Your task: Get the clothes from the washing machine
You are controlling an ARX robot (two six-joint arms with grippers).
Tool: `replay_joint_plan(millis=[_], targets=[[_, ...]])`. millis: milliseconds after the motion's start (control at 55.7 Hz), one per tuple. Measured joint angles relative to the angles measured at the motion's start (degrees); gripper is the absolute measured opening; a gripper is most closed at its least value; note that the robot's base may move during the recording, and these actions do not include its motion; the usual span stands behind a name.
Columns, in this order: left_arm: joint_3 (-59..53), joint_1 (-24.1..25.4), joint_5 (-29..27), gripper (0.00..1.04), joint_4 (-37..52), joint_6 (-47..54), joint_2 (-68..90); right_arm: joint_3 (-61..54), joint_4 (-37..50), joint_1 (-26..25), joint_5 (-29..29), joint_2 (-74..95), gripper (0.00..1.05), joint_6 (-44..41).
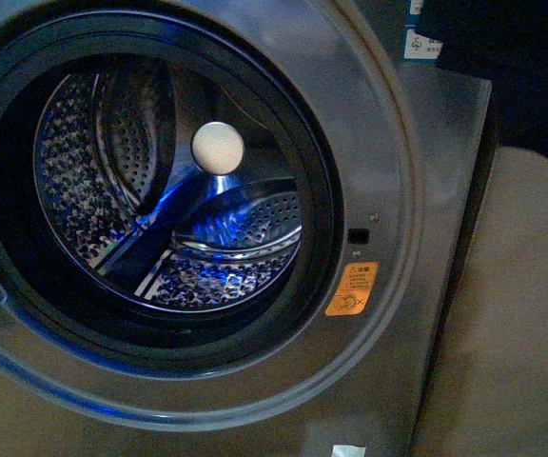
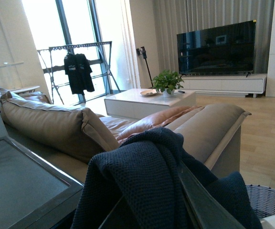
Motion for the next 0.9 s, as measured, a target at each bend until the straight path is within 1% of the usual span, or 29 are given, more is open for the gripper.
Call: replay_joint_plan(millis=[72,161,197,215,251,287,305,395,502,538,556,574,592,610,628,664,718,807,843,897], targets=[[0.00,0.00,-0.15,0.07,0.00,0.00,0.00,1.79,-2.34,3.45,4.20,1.84,0.97,-3.54],[0.02,0.04,-0.46,0.07,0.00,0.00,0.00,3.74,-3.04,6.21,10.19,4.50,0.96,-7.50],[0.04,0.07,-0.48,0.07,0.00,0.00,0.00,4.09,-2.43,6.75,12.61,5.33,0.90,-8.66],[0.11,0.07,-0.48,0.07,0.00,0.00,0.00,4.22,-1.90,7.04,14.36,5.86,0.85,-9.27],[0.11,0.09,-0.48,0.07,0.00,0.00,0.00,4.24,-1.29,7.23,16.00,6.32,0.78,-9.92],[0.11,0.09,-0.48,0.07,0.00,0.00,0.00,4.24,-0.94,7.28,17.03,6.49,0.74,-10.12],[0.13,0.09,-0.48,0.07,0.00,0.00,0.00,4.24,-0.59,7.28,17.79,6.60,0.71,-10.36],[0.20,0.09,-0.46,0.07,0.00,0.00,0.00,4.24,1.03,7.10,20.00,6.71,0.58,-10.91],[0.39,0.07,-0.44,0.07,0.00,0.00,0.00,4.22,4.74,5.57,21.55,6.60,0.37,-11.74],[0.46,0.09,-0.42,0.07,0.00,0.00,0.00,4.20,5.27,5.18,21.68,6.54,0.34,-11.76],[0.50,0.09,-0.42,0.08,0.00,-0.02,0.00,4.15,5.79,4.76,21.77,6.49,0.31,-11.78],[0.52,0.07,-0.42,0.09,0.00,-0.13,0.00,4.13,6.03,4.55,21.81,6.40,0.29,-11.80],[0.55,0.07,-0.37,0.13,0.00,-0.07,0.00,4.07,6.43,4.09,21.84,6.32,0.25,-11.80],[0.57,0.09,-0.37,0.14,0.00,-0.07,0.00,4.04,6.60,3.85,21.84,6.25,0.24,-11.80],[0.57,0.07,-0.37,0.19,0.00,-0.07,0.00,4.00,6.91,3.34,21.84,6.12,0.20,-11.80],[0.57,0.07,-0.35,0.22,0.00,-0.07,0.00,4.00,7.26,2.84,21.88,6.01,0.17,-11.78],[0.59,0.07,-0.22,0.31,0.00,-0.07,0.00,4.00,7.96,1.44,22.03,5.73,0.11,-11.69],[0.59,0.04,0.00,0.43,0.00,-0.07,0.00,4.00,9.18,-0.72,22.29,5.29,0.10,-11.45],[0.59,0.04,0.04,0.50,0.00,-0.07,0.00,4.00,9.97,-2.16,22.23,4.98,0.10,-11.39],[0.59,0.04,0.07,0.56,0.00,-0.07,0.00,4.02,10.43,-3.78,22.10,4.61,0.10,-11.06]])
